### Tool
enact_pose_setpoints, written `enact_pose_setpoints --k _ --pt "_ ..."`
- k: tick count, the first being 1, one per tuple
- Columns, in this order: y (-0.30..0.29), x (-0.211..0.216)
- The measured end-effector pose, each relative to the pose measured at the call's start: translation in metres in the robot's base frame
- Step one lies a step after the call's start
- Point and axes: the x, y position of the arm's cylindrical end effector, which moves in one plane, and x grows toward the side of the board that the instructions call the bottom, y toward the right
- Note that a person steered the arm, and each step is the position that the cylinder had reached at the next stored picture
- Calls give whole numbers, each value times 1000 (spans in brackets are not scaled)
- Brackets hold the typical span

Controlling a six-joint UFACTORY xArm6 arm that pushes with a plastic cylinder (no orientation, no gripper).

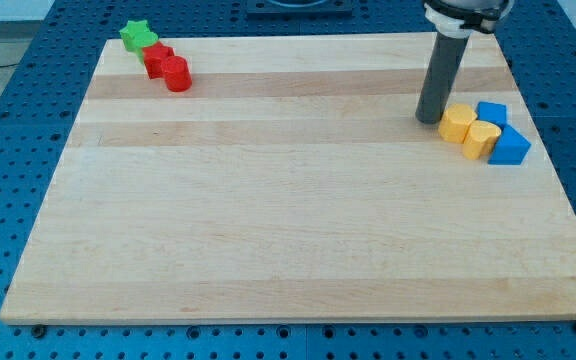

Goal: Place the blue cube at the top right of the board

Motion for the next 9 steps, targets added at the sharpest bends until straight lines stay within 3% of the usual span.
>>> enact_pose_setpoints --k 2,3,4,5,7,9 --pt "-21 86" --pt "22 128" --pt "107 137" --pt "166 109" --pt "133 21" --pt "102 7"
